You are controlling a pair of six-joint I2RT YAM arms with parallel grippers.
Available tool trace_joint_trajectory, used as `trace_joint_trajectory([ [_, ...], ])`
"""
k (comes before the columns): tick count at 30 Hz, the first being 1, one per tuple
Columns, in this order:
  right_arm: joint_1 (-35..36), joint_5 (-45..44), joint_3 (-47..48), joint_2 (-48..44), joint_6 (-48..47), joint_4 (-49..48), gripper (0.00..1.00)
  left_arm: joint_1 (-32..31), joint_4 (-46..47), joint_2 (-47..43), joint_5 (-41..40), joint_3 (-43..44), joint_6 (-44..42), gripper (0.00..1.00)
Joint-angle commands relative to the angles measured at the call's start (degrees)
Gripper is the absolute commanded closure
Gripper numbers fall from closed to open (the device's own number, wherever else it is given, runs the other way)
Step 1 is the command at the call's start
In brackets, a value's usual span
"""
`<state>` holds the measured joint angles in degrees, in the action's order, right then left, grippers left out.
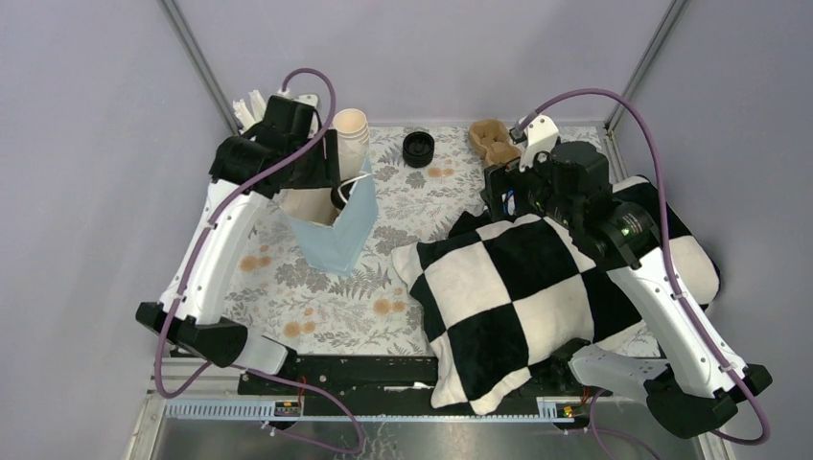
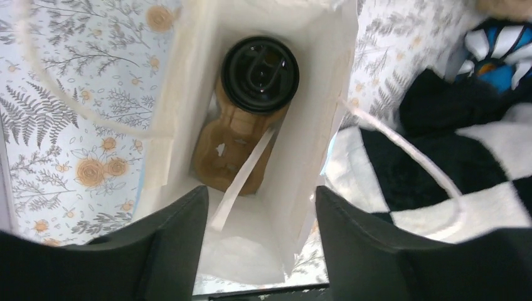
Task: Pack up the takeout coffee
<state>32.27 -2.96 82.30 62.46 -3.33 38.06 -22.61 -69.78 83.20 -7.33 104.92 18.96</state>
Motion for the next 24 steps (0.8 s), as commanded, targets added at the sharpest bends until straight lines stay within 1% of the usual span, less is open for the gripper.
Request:
trace_joint_trajectory([
  [1, 0.35, -5.94, 3.19, -0.4, 2.8, -3.28, 0.0, 0.02, 1.76, -6.14, -6.41, 6.37, 2.47, 0.27],
  [2, 0.35, -7.38, 3.99, -0.3, 4.51, -3.42, 0.0, 0.02, 2.42, -6.92, -6.67, 7.46, 3.09, 0.22],
  [5, 0.34, -12.65, 6.93, -0.38, 8.99, -3.26, 0.0, 0.02, 5.71, -9.14, -6.99, 10.75, 4.38, 0.14],
  [8, 0.34, -12.59, 10.98, -0.54, 8.38, -2.11, 0.0, 0.02, 10.1, -10.83, -7.55, 14.42, 5.47, 0.07],
  [11, 0.34, -14.79, 13.02, -1.81, 9.99, -4.2, 0.0, 0.02, 16.54, -13.4, -8.37, 15.19, 5.82, 0.02],
  [15, 0.36, -16.41, 14.54, -3.79, 9.93, -7.43, 0.0, 0.02, 26.24, -17.08, -9.9, 13.64, 4.18, 0.01],
  [18, 0.34, -20.55, 17.29, -3.39, 11.41, -7.1, 0.0, 0.02, 30.35, -18.44, -10.76, 13.38, 2.38, 0.01],
  [21, 0.35, -23.51, 20.07, -2.26, 12.8, -5.38, 0.0, 0.02, 31.16, -18.77, -11.55, 13.62, 0.95, 0.01],
  [24, 0.38, -24.39, 19.72, -2.49, 13.18, -5.7, 0.0, 0.02, 31.12, -18.97, -11.66, 13.06, 0.5, 0.01],
])
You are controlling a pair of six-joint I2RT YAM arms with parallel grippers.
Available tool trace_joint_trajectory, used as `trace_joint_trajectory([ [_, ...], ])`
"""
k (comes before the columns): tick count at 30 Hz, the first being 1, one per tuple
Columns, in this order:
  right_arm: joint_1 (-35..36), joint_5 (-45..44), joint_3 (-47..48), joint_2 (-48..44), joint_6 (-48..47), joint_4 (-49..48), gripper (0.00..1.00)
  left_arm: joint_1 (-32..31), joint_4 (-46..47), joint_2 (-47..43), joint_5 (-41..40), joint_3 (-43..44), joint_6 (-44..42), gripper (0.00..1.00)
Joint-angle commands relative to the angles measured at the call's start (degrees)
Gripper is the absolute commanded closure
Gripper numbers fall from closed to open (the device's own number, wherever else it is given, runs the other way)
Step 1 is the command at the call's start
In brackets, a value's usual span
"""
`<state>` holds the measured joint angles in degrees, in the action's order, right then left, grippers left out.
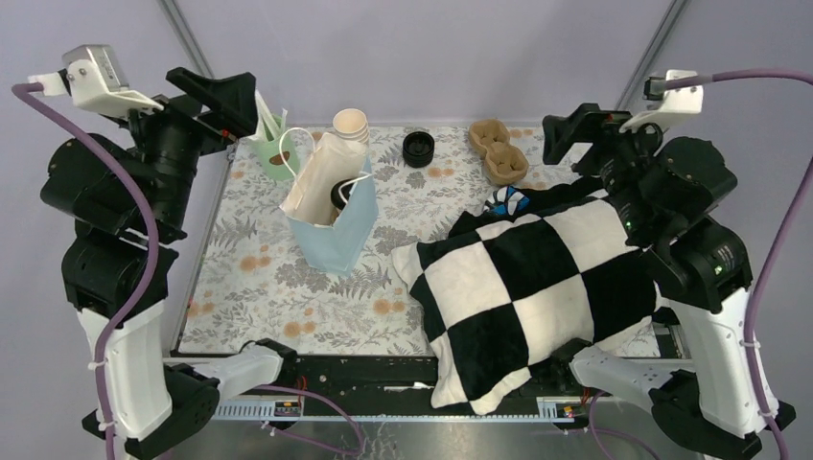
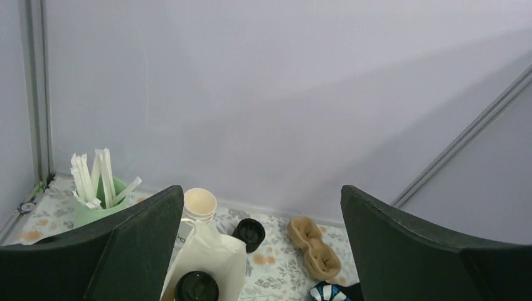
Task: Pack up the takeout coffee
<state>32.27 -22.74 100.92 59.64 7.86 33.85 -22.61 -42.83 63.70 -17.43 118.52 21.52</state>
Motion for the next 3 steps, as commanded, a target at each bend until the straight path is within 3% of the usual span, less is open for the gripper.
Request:
trace_joint_trajectory([
  [1, 0.34, -5.24, 1.29, 0.49, 2.4, -1.05, 0.0, 0.02, 4.06, 0.39, -1.52, -0.88, -1.85, 0.01],
  [3, 0.34, -5.95, 1.57, 0.67, 3.27, -0.58, 0.0, 0.02, 3.99, 0.13, -1.34, -1.74, -1.35, 0.01],
])
